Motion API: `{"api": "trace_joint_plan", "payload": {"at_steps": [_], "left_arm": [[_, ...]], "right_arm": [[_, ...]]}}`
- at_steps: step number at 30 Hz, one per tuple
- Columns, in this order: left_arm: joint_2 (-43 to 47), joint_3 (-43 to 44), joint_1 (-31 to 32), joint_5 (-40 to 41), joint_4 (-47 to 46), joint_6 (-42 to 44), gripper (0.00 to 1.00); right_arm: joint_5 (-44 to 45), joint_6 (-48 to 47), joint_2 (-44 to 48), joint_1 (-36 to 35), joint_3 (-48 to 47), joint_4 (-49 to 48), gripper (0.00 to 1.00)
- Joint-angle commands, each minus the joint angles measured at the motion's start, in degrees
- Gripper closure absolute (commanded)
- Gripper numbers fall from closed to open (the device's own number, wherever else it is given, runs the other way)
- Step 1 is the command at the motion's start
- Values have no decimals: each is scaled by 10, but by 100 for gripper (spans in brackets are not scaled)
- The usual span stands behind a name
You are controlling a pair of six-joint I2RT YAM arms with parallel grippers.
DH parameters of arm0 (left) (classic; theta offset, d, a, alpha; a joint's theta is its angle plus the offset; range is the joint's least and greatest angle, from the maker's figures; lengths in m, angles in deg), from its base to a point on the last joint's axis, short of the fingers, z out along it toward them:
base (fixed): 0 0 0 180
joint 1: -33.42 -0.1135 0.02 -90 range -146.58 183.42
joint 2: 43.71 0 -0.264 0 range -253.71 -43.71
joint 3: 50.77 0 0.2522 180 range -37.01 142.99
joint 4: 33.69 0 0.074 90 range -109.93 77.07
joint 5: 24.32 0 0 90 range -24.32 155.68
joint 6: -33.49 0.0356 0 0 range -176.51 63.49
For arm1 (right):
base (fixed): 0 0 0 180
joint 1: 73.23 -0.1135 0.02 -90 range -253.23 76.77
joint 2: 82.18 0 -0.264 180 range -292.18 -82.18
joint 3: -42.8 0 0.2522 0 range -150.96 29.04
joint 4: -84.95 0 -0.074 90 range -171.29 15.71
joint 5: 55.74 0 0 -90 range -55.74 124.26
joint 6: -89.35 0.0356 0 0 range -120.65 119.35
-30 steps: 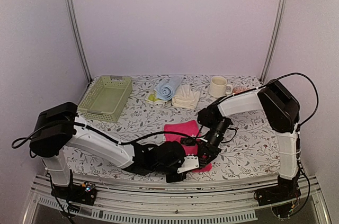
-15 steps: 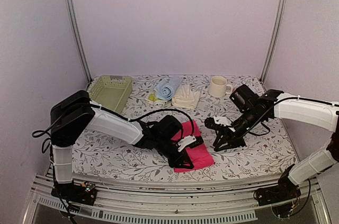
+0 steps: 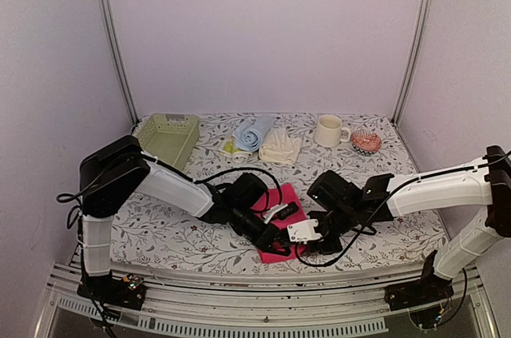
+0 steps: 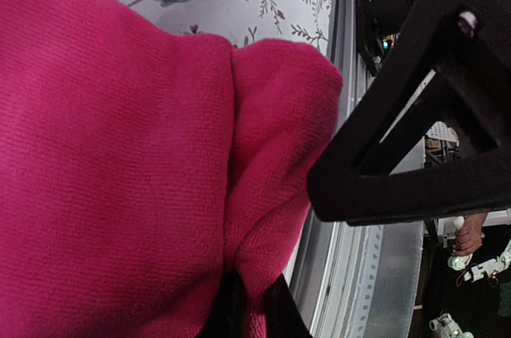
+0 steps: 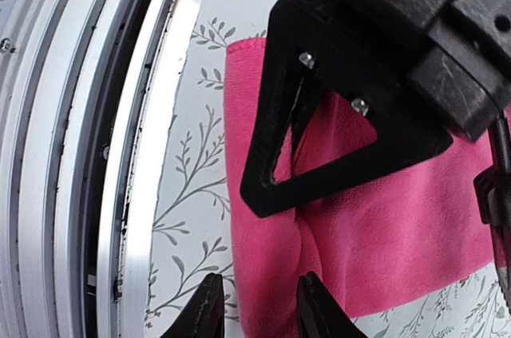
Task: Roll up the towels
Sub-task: Roll the towel at the center of the board.
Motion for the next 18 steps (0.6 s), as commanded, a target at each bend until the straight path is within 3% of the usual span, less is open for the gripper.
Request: {"api": "trace_joint_plan", "payload": {"at_steps": [1,7,10,14,18], "left_arm": [[-20,-20,-6,-18,-5,-36,100],[-18,-20,-7,-18,-7,-32,100],[-7,-28,-11,-5,-8,-22,98],[51,-58,-12,53,-12,28,81],[172,-137,-11,169,-43,55,72]], "right_arm": [[73,-11,-29,-23,6,-59,65],[67,-17,-62,-28,20,-76,65],[45,-22,-81,-29,23,-68,78],[-26,-28,-92,-28,-1,-2,93],[-94,-34,-104,-27,-33,69,96]]}}
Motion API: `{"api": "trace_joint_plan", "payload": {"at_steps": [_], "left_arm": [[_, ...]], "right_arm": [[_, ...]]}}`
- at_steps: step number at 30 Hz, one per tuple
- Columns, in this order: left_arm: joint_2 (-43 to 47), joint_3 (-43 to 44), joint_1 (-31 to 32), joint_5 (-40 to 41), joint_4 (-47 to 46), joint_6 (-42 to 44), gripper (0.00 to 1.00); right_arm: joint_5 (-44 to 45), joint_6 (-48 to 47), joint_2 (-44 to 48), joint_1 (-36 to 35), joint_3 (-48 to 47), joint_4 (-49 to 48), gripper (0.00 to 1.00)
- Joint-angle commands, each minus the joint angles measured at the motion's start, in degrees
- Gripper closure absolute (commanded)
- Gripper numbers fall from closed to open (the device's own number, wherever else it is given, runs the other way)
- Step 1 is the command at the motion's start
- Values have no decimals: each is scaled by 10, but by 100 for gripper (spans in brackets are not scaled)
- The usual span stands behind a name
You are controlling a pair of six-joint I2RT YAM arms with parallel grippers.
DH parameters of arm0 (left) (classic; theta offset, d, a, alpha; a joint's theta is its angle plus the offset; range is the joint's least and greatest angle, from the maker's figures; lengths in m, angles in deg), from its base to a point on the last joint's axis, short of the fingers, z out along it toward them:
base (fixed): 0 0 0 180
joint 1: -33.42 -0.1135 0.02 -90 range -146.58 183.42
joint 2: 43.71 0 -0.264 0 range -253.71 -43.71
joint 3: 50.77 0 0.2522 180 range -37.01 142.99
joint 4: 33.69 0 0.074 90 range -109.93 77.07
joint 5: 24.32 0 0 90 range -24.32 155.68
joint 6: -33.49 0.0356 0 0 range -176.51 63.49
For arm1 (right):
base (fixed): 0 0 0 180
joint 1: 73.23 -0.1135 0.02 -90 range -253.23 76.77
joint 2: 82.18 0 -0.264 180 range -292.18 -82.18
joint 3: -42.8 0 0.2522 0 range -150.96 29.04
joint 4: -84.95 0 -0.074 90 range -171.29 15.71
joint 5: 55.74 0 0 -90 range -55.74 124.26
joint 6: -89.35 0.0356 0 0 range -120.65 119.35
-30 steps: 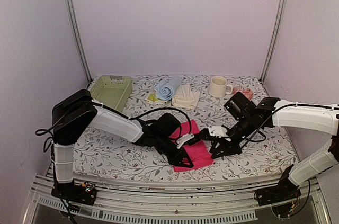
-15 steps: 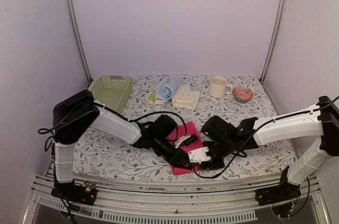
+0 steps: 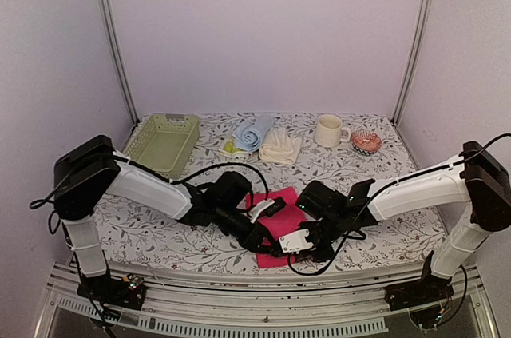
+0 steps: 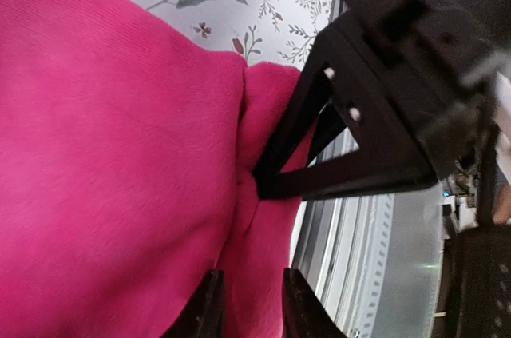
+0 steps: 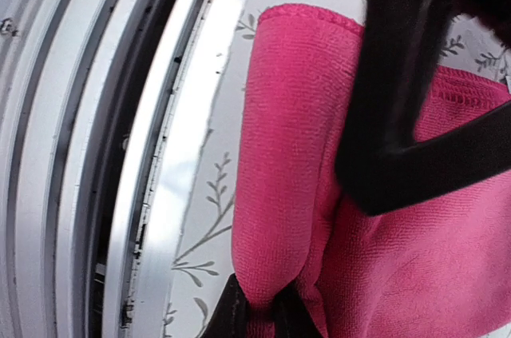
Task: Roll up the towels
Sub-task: Roll the towel at the center of the board.
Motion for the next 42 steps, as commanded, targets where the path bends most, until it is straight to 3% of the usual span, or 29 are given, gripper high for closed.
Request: {"api": "trace_joint_plan", "payload": {"at_steps": [1,6,11,12,17,20,27,32,42], "left_arm": [[124,-86,-9,149,-24,41,70],[252,-222,16,248,-94,19,68],[362,-288,162,479,-62,60,69],[372,-302,191,540,-58,53,69],[339,-298,300,654,-62,94,70],[236,-192,323,684,-1,199,66],[140,-126,312,716,-32,366,61],[98,-99,286,716,-39,424,60],[51,-76,245,707,-52,462,61]], "right_arm": [[-105,-9,-33,-2,-33,119,96],[-187,-13,-115,35,-108,193,97],[-282,-45,-247,99,-249,323,97],[-301,-55,-280,111,-286,363,96],[-365,-92,-444,150,-428,517,97],[-364,-101,-481,152,-441,525,96],[-362,-97,-476,153,-431,521,96],[-363,-93,-476,153,-430,516,96],[-360,-93,-466,152,-422,512,96]]}}
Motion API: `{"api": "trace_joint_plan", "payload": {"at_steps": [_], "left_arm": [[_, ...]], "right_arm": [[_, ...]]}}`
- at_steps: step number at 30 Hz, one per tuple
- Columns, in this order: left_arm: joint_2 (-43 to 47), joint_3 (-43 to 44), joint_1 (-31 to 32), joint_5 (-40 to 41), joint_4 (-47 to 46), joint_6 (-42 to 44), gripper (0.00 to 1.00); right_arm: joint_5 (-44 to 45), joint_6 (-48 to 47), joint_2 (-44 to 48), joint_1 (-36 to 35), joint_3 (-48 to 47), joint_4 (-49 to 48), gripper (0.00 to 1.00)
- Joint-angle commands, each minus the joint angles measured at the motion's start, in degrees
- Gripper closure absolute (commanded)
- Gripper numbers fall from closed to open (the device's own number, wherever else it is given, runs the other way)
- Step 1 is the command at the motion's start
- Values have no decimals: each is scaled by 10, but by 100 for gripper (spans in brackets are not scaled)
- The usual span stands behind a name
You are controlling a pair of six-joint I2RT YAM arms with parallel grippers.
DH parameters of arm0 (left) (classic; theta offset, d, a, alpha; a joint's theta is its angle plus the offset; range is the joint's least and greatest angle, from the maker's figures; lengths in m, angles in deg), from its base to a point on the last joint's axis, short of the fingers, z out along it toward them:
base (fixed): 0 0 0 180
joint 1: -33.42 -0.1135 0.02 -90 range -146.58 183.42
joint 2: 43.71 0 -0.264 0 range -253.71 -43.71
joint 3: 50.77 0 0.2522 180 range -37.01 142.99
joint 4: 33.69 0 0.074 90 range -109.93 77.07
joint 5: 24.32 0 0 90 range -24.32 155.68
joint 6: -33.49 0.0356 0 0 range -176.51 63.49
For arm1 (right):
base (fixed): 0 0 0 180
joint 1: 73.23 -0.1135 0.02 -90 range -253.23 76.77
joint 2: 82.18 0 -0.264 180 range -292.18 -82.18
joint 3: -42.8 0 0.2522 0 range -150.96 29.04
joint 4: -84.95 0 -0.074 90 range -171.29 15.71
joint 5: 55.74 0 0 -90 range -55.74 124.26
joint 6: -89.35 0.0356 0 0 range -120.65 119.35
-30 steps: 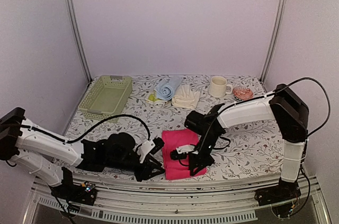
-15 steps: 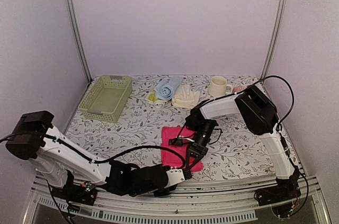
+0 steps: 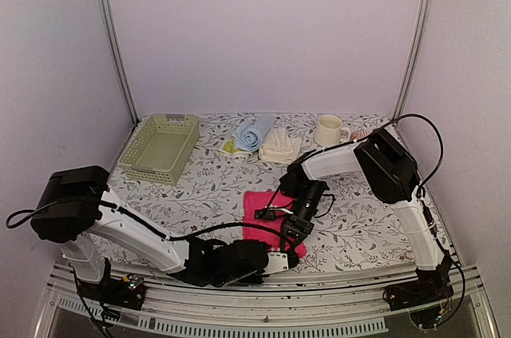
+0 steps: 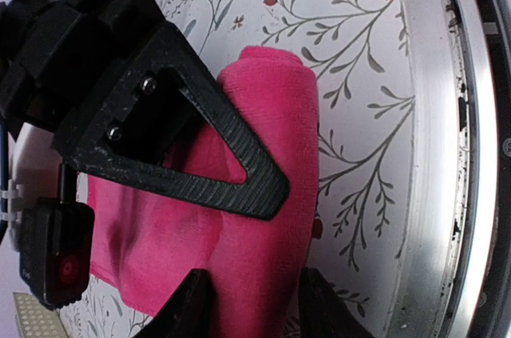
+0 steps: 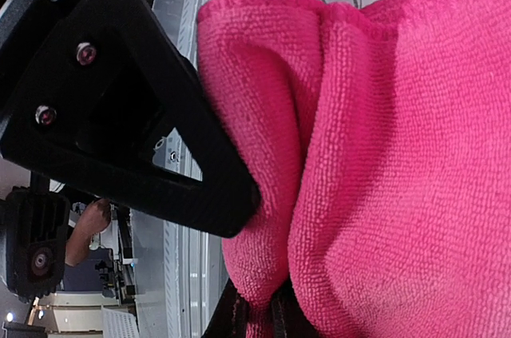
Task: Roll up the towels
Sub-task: Roll the towel at the center of the board.
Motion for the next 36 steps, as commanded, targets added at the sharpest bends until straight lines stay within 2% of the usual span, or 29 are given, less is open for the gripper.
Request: {"api": "trace_joint_plan", "payload": {"at_steps": [1,4,6,10,12,14,17,21,25,30,33,36], "left_arm": [[-27,21,-15,-3,-14,33,63],[-43,36,-18,-23,2,28,72],[-50,49,-20,-37,26,18,79],[-51,74,-27,-78,90,-16,91],[-45,84,-32,-106,120,-42,95],[-34,88,-40,-148,138,-68,98],[-31,101,-69,-259,173,-126,98],[-33,112,-113,-385,175,-183,99],[-61,150,-172,-541,199,-232,98],[-135,204,-234,-723,227,-291,98],[-157,229,-247,-760,238,-309,99],[-169,246,-253,-755,254,-324,99]], "right_arm": [[82,-7,-27,-5,25,-24,95],[81,-8,-21,-5,25,-22,95],[85,-6,-11,-3,27,-22,90],[93,21,99,15,57,-47,65],[93,23,162,32,72,-54,60],[89,49,224,60,87,-77,59],[98,94,324,87,138,-149,60],[166,142,466,90,283,-288,62],[216,132,573,83,397,-379,62],[325,116,608,-3,461,-446,61],[394,118,605,-71,481,-493,60],[449,120,580,-120,484,-533,59]]}}
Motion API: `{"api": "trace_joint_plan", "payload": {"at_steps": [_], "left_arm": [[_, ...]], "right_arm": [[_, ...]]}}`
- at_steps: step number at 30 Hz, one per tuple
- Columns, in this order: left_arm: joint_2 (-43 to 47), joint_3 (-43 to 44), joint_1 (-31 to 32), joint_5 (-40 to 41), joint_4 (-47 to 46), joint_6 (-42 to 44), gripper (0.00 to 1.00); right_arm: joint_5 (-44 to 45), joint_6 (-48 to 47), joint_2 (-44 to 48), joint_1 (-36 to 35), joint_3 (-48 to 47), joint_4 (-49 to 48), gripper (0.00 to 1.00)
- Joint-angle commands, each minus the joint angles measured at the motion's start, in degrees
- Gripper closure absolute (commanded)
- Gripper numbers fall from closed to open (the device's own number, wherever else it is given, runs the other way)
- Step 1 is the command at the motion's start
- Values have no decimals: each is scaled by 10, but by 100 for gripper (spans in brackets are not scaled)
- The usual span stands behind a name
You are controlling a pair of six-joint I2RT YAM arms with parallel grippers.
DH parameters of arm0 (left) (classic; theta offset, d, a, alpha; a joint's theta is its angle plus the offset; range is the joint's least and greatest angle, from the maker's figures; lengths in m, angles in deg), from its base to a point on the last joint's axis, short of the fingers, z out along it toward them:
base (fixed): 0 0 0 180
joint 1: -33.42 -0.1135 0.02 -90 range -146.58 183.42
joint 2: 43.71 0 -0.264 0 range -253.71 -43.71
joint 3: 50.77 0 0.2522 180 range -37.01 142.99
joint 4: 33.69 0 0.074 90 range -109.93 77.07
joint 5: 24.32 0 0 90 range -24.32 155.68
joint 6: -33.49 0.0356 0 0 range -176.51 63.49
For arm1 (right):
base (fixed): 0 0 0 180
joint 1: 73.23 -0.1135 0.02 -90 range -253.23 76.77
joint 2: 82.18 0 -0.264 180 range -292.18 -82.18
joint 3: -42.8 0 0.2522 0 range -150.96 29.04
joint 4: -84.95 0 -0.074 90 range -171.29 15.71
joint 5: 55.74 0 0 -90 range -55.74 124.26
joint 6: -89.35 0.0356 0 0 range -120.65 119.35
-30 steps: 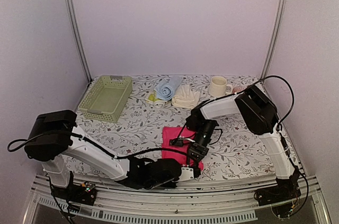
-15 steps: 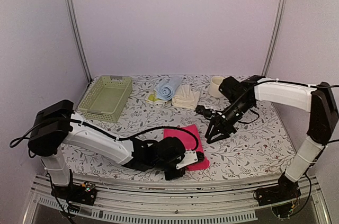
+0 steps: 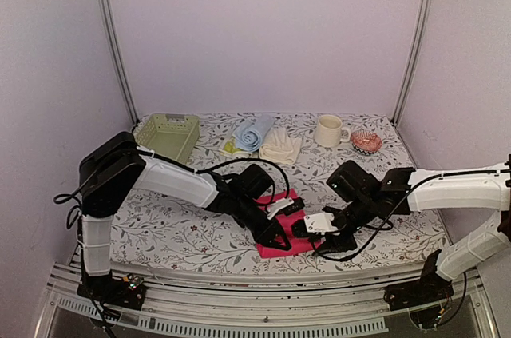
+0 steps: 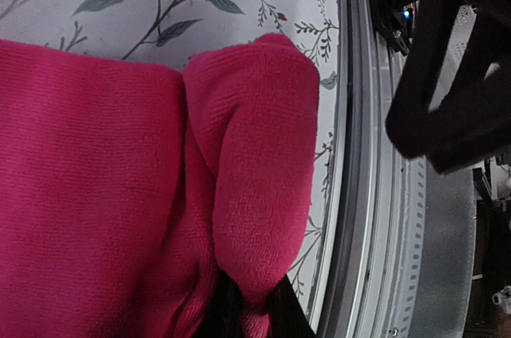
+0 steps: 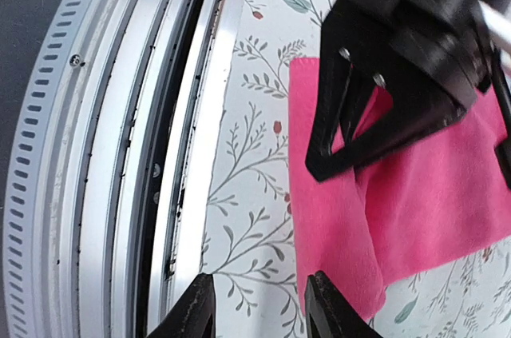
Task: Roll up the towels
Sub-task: Roll the towel at the center of the board.
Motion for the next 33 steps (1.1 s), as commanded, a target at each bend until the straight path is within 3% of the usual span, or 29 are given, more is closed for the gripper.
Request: {"api": "trace_joint_plan", "payload": {"at_steps": [1,16,18,20,23,29,33], "left_arm": [[-29,10,-6,-63,59,-50,99],[27,-95,-21,-30,-65,-128,100],[37,-105,-23,-27,-80,-131,100],[46,-113,-26,-17,-83,-131,100],[93,-143,-29,23,-87,-124,81],[307,-299,-14,174,-170,-87,53],[441,-385,50,319,-181,-43,51]], "right_arm": [[128,4,-26,-61,4,-103,58],[181,-1,-141,-113,-2,-160,57],[185,-1,-159,-113,-5,-163,62],[180,-10,-173,-113,-5,-164,73],[132,-20,-181,-113,-16,-131,88],[-9,-29,-213,-89,-82,-10,92],[-89,-43,-285,-52,-169,89,92]]}}
